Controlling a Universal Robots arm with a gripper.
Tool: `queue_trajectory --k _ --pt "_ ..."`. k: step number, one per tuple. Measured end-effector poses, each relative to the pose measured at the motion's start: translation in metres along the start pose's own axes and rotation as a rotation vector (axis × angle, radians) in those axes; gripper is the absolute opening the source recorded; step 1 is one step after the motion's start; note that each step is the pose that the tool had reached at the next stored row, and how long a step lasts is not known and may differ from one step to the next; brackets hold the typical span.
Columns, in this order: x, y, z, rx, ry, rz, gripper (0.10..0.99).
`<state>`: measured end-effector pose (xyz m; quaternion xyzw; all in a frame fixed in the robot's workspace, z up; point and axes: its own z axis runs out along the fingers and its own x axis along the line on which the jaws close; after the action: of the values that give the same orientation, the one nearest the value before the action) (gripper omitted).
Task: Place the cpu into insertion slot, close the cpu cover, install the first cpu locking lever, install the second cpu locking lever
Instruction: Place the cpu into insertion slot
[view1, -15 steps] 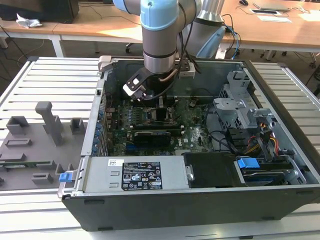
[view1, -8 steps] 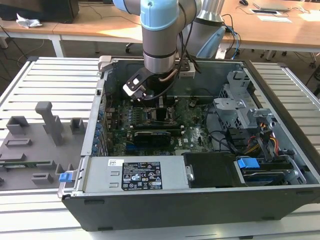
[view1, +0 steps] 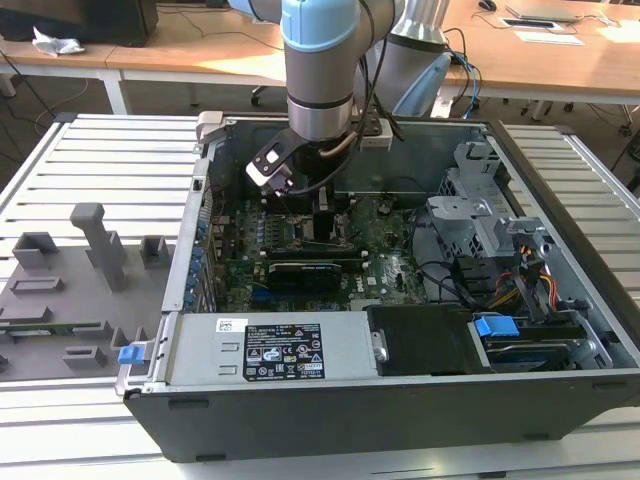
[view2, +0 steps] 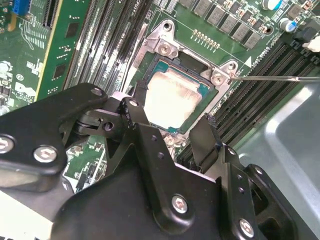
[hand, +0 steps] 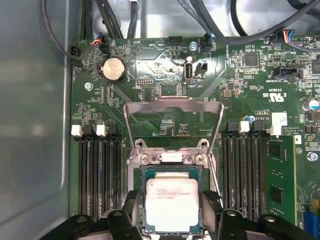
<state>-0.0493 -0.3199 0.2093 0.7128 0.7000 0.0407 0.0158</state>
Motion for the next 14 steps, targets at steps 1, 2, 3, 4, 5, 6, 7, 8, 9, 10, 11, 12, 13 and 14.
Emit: queue_trajectory --k 1,2,3,4,5,6,7,8,9,10,11,12,13,14 --pt "0.0 0.0 -0.0003 0.0 -0.0002 0.0 0.616" --pt "0.0 0.0 -0.0005 0.0 -0.0003 0.0 0.6" --pt "0.0 0.0 -0.0006 0.0 -0.0003 0.0 0.471" --pt "0.0 0.0 -0.0008 0.0 -0.0003 0.0 0.412" --pt "0.0 0.0 -0.0009 0.0 -0.0003 0.0 0.349" --pt "0.0 0.0001 -0.001 0.0 -0.0003 0.0 0.349" --pt "0.0 0.0001 -0.0011 0.0 -0.0002 0.0 0.349" --pt "0.0 0.0001 -0.0012 0.0 -0.0003 0.0 0.29" --pt "0.0 0.0001 -0.0014 0.0 -0.0003 0.0 0.231" --pt "0.0 0.0001 -0.0015 0.0 -0.0003 0.0 0.169" --pt "0.0 0.0001 -0.0016 0.0 -0.0003 0.0 0.11" --pt "0.0 0.0001 -0.0017 0.0 -0.0003 0.0 0.106" --pt "0.0 0.0001 -0.0018 0.0 -0.0003 0.0 0.106" --pt "0.0 0.0001 -0.0019 0.0 -0.0136 -0.001 0.106"
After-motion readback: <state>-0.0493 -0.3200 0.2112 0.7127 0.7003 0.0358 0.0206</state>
